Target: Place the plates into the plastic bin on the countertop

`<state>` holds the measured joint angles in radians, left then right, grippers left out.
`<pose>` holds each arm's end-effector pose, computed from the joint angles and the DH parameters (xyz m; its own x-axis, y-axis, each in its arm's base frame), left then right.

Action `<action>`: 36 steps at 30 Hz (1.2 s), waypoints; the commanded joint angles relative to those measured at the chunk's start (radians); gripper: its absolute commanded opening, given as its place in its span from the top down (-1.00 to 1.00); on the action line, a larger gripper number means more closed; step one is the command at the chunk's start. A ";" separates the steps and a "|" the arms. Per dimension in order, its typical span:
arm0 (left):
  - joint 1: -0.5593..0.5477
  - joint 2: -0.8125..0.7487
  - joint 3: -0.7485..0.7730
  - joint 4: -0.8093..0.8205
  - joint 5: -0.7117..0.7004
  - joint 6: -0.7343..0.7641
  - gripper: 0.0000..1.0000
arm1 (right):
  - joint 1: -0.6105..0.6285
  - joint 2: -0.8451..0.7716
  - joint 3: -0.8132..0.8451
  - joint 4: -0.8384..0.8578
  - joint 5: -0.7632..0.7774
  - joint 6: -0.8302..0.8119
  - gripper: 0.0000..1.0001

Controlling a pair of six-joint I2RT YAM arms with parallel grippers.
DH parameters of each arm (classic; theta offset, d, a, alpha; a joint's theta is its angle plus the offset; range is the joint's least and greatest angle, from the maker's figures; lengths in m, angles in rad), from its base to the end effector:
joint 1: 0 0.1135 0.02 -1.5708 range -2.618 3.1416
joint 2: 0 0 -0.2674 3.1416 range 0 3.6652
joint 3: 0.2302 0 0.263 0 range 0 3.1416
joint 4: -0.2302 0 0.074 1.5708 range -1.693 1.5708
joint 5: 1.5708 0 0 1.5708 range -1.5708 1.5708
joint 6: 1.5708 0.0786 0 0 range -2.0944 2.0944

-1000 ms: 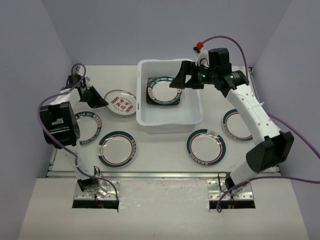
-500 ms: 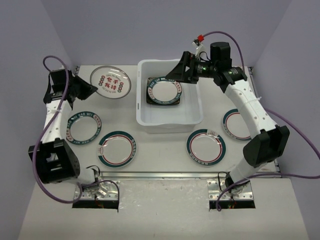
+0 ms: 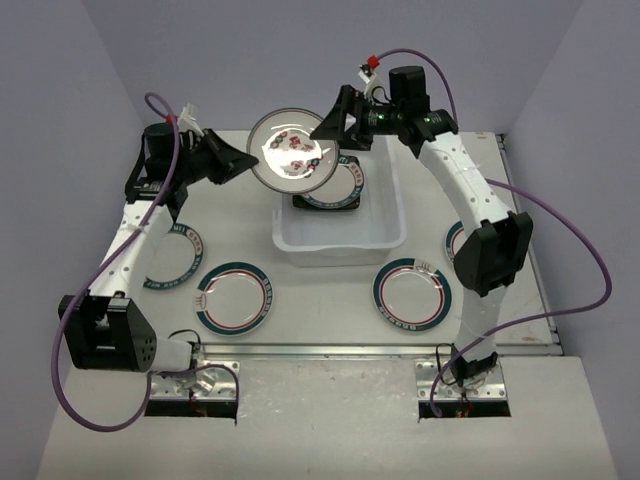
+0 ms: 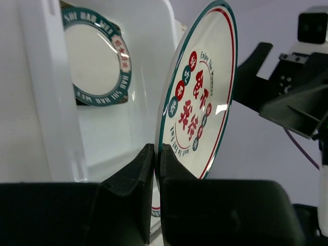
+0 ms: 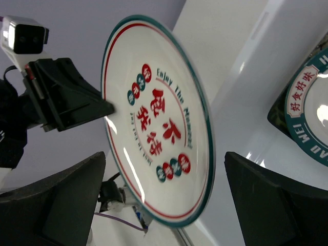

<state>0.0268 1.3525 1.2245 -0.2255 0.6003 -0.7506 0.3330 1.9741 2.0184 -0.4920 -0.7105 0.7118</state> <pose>0.3551 -0.0349 0.3533 -0.5993 -0.5791 -0.5527 0.1352 0.6073 -0.7829 0.4544 0.2114 0.3729 -0.8346 0.2353 -0.4981 -0.3411 0.4894 0.8026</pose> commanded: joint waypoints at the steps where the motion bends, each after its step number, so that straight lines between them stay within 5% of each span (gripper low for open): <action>1: -0.016 -0.010 0.007 0.186 0.071 -0.114 1.00 | -0.003 0.001 -0.003 -0.050 0.068 -0.087 -0.82; 2: -0.020 -0.009 0.006 0.194 0.077 -0.121 1.00 | -0.003 -0.008 -0.029 -0.040 0.065 -0.095 -0.67; 7: -0.044 -0.004 -0.005 0.187 0.085 -0.108 1.00 | -0.016 -0.094 -0.191 0.076 0.023 -0.072 0.99; 8: -0.044 -0.003 -0.005 0.181 0.077 -0.095 1.00 | -0.018 -0.107 -0.208 0.081 0.023 -0.069 1.00; 9: -0.044 -0.001 0.000 0.163 0.068 -0.073 0.73 | -0.025 -0.117 -0.224 0.090 0.022 -0.061 1.00; 10: -0.044 0.001 0.008 0.125 0.056 -0.051 0.29 | -0.038 -0.124 -0.237 0.101 0.022 -0.052 1.00; 12: -0.044 0.003 0.050 0.041 -0.014 0.003 -0.99 | -0.069 -0.135 -0.258 0.111 0.037 -0.032 1.00; 17: -0.042 0.011 0.237 -0.411 -0.419 0.190 -1.00 | -0.152 -0.164 -0.315 0.097 0.220 0.032 1.00; 20: -0.042 -0.029 0.230 -0.511 -0.634 0.235 -1.00 | -0.157 -0.128 -0.306 0.073 0.356 0.003 1.00; 31: -0.042 -0.260 0.076 -0.616 -0.614 0.374 -1.00 | -0.139 0.178 -0.046 -0.007 0.403 -0.101 0.97; 36: -0.042 -0.328 -0.031 -0.656 -0.608 0.393 -1.00 | -0.098 0.236 -0.021 -0.025 0.416 -0.126 0.65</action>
<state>-0.0135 1.0723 1.2461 -0.8395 -0.0025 -0.4046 0.2015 2.2265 1.9347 -0.5319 -0.3048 0.6245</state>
